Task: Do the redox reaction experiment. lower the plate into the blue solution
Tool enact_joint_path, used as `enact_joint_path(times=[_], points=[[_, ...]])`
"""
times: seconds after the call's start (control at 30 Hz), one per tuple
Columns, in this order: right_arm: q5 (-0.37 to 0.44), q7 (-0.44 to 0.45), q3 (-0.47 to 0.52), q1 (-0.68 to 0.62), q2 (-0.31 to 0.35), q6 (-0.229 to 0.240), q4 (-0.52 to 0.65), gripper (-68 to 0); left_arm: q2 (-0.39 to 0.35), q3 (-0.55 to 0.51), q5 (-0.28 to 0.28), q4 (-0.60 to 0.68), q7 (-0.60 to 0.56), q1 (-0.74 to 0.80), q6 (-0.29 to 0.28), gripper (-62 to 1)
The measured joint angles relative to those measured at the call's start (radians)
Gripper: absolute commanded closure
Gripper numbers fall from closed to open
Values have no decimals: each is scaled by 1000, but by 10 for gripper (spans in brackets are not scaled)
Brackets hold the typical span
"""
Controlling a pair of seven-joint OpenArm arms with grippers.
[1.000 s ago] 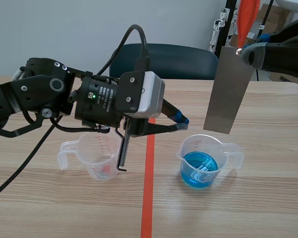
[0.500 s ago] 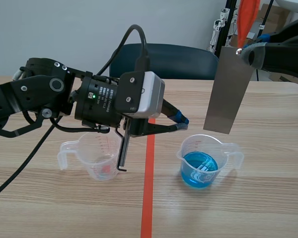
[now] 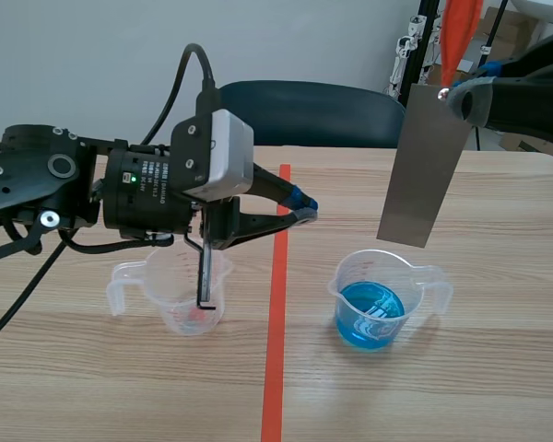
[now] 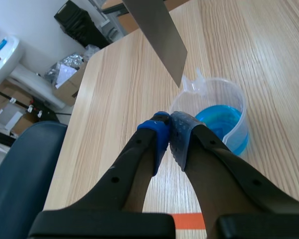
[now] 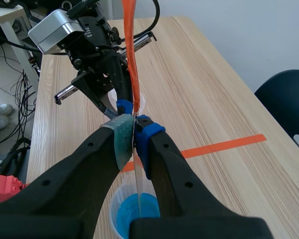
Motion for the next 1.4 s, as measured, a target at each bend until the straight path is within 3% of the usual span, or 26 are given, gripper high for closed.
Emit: enact_joint_path(times=[0.1, 0.5, 0.63, 0.8, 1.1, 1.17, 1.27, 1.4], points=[[0, 0, 0, 0, 0, 0, 0, -18, -43, 0, 0, 0, -60, 45, 42, -27], [0, 0, 0, 0, 0, 0, 0, -18, -217, -181, -16, 0, -252, 306, 39, -27], [0, 0, 0, 0, 0, 0, 0, -18, -249, -256, -77, 0, -269, 414, 40, -27], [-3, 0, 0, 0, 0, 0, 0, -18, -284, -371, -82, 0, -345, 562, 40, -27], [-6, 34, 0, -20, -1, -8, 0, -18, -293, -516, -82, 0, -429, 815, 40, -27], [-46, 27, 0, -41, -5, -15, 0, -17, -288, -530, -82, 0, -449, 858, 45, -27], [-72, 43, 0, -77, -27, -22, -11, -18, -259, -542, -82, 0, -435, 902, 101, -27], [-100, 97, 0, -113, -72, -66, -44, -18, -201, -568, -58, 0, -436, 949, 159, -27]])
